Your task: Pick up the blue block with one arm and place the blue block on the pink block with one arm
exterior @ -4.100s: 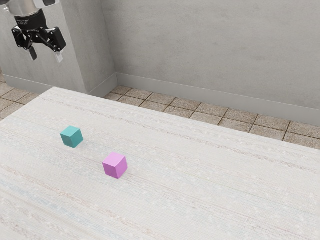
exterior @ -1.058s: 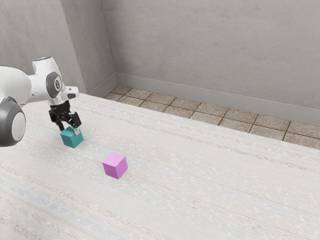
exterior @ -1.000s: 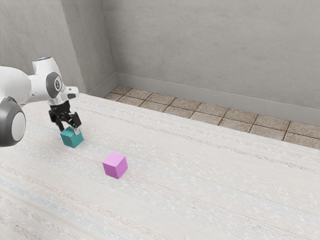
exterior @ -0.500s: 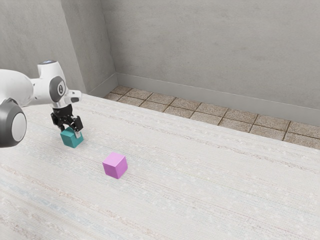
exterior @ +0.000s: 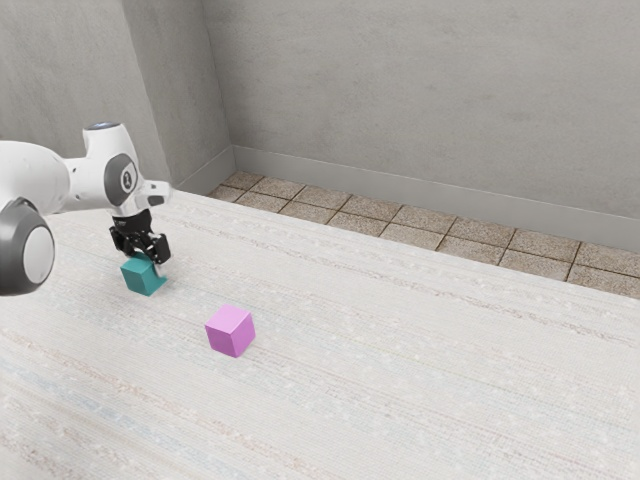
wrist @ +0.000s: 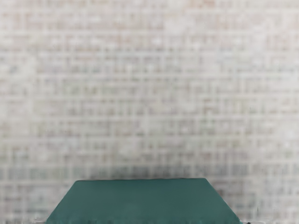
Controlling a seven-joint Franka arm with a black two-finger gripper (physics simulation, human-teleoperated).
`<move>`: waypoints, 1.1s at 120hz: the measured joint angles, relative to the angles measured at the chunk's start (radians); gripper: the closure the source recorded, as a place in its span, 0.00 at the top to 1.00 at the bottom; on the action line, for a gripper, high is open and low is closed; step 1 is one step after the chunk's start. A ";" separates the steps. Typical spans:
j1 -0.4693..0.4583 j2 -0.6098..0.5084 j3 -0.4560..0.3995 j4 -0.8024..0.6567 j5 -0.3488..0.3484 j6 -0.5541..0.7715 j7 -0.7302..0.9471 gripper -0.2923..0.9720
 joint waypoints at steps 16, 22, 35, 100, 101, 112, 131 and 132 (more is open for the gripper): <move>0.010 -0.003 0.000 -0.002 0.008 0.000 0.001 0.63; 0.011 -0.002 0.000 -0.002 0.009 0.000 0.001 0.62; 0.012 -0.002 0.000 -0.002 0.010 0.000 0.001 0.58; -0.124 -0.562 -0.219 -0.541 0.133 -0.025 -0.089 0.47; -0.132 -0.565 -0.220 -0.547 0.134 -0.025 -0.094 0.47; -0.173 -0.598 -0.226 -0.601 0.143 -0.023 -0.147 0.46; -0.200 -0.625 -0.229 -0.658 0.151 -0.021 -0.275 0.46; -0.204 -0.622 -0.229 -0.658 0.151 -0.019 -0.282 0.46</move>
